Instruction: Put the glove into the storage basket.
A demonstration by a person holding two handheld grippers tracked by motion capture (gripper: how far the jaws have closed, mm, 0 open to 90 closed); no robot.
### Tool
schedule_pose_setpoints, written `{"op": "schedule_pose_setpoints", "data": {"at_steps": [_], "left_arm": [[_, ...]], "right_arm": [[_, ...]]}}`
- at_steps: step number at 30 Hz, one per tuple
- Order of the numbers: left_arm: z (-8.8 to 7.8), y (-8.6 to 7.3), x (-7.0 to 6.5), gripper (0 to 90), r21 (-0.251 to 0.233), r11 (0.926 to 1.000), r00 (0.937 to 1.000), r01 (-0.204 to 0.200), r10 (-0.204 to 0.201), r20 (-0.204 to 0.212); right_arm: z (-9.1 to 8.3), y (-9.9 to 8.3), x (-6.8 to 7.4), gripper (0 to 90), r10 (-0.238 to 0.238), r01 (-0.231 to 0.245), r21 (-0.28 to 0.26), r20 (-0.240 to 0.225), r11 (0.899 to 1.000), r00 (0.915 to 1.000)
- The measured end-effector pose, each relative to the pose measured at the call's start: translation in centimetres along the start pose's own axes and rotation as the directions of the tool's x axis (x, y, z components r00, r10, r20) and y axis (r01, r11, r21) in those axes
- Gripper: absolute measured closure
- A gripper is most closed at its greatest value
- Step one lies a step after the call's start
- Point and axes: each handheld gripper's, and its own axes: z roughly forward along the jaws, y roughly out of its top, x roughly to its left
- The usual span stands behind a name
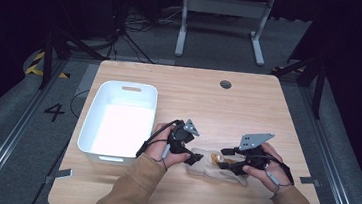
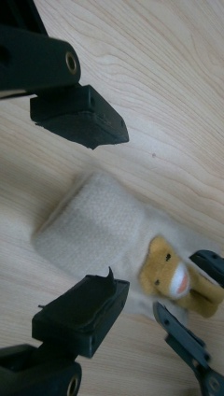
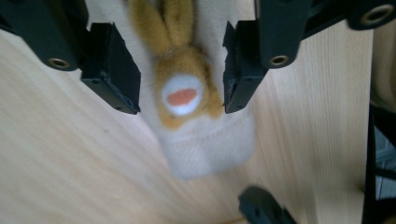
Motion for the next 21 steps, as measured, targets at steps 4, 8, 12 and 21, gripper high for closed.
{"op": "schedule_pose_setpoints", "data": {"at_steps": [4, 8, 12, 21], "left_arm": [[0.3, 0.1, 0.1, 22.3, -0.012, 0.9999, 1.0000, 0.007, -0.007, -0.004], [0.5, 0.2, 0.0, 23.5, -0.034, 0.9986, 0.9992, 0.040, -0.040, 0.009], [0.5, 0.2, 0.0, 26.7, -0.039, 0.9965, 0.9972, 0.074, -0.073, 0.014], [0.4, 0.5, -0.2, 29.9, -0.058, 0.9983, 0.9995, -0.006, 0.004, -0.032]], "right_arm": [[-1.3, 0.0, -0.3, 44.4, 0.023, -0.020, -0.055, 0.049, 0.998, 0.9985], [-2.4, -0.1, -1.0, 44.4, 0.080, -0.071, -0.124, 0.074, 0.990, 0.9940], [-3.3, -0.2, -1.4, 44.9, 0.098, -0.081, -0.109, 0.160, 0.991, 0.9822], [-4.6, -0.8, -2.5, 35.9, 0.126, -0.107, -0.085, 0.266, 0.991, 0.9556]]}}
